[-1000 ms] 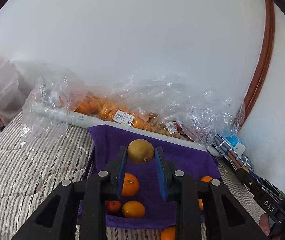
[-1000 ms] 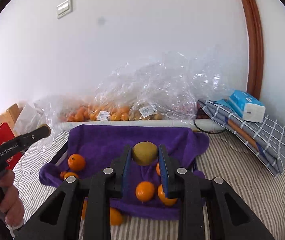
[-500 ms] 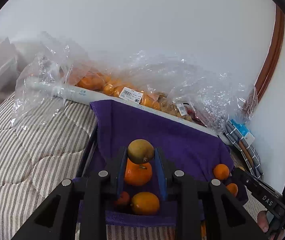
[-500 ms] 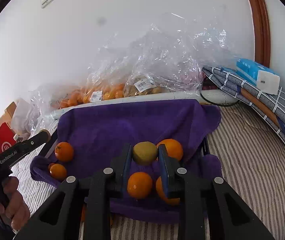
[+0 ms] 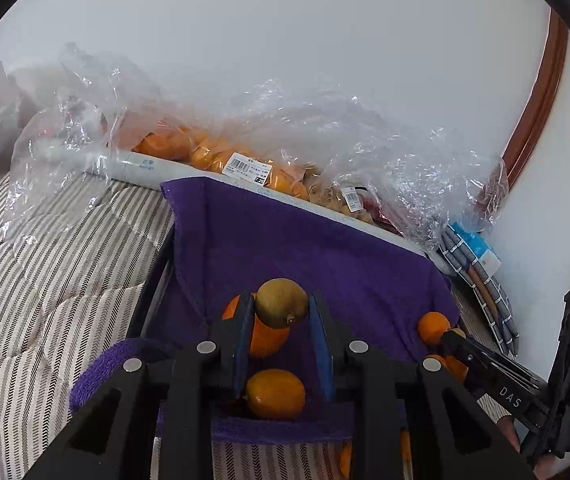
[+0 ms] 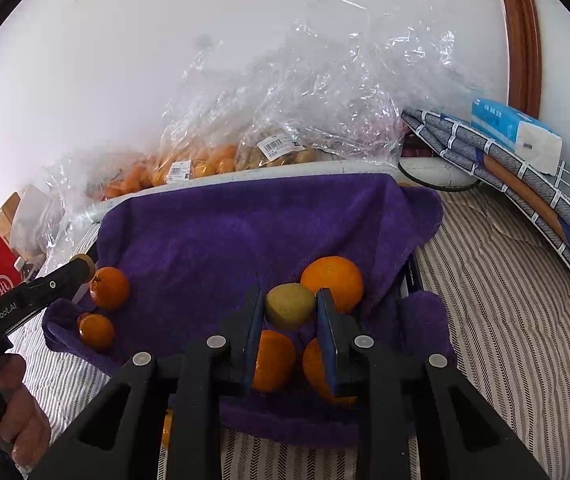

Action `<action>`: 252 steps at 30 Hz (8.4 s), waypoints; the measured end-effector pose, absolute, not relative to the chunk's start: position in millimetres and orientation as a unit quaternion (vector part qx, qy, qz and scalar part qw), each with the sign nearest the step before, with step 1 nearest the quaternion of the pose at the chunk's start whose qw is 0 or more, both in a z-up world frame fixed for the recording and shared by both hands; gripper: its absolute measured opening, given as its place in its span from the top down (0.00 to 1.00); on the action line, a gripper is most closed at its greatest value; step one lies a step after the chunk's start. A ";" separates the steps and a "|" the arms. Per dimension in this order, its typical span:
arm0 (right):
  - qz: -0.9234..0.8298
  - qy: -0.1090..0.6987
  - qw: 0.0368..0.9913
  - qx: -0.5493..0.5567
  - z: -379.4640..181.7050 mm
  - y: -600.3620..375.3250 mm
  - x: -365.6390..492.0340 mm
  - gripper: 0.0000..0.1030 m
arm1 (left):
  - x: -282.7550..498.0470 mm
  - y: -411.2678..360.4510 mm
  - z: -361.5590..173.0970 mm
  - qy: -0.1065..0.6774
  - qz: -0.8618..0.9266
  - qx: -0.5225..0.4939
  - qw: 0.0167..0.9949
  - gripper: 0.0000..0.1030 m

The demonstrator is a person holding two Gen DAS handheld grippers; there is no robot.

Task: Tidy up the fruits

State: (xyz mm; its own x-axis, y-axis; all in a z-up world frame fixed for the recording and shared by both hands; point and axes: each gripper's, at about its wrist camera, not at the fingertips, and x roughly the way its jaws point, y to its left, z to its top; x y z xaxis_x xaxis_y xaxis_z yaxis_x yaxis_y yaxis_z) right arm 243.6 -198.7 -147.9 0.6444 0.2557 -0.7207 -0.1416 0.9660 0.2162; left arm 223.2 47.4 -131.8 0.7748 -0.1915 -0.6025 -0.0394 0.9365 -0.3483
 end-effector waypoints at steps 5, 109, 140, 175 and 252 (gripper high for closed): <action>0.103 0.409 0.904 0.073 -149.4 -200.9 244.3 0.74 | 223.8 45.3 -133.0 0.337 -0.049 -0.171 0.925 0.74; 0.092 0.400 0.911 0.034 -145.3 -220.0 128.8 0.69 | 161.4 -20.1 -153.2 0.422 -0.176 -0.061 0.887 0.56; 0.066 0.403 0.908 0.097 -145.3 -239.6 129.1 0.69 | 147.2 5.1 -126.6 0.354 -0.162 -0.118 0.913 0.62; 0.164 0.403 0.900 0.033 -137.2 -179.3 243.1 0.69 | 213.9 43.0 -123.2 0.333 -0.091 -0.149 0.927 0.62; 0.033 0.363 0.930 0.036 5.2 -205.5 42.4 0.00 | 33.4 12.6 -8.7 0.307 -0.038 -0.046 0.950 0.12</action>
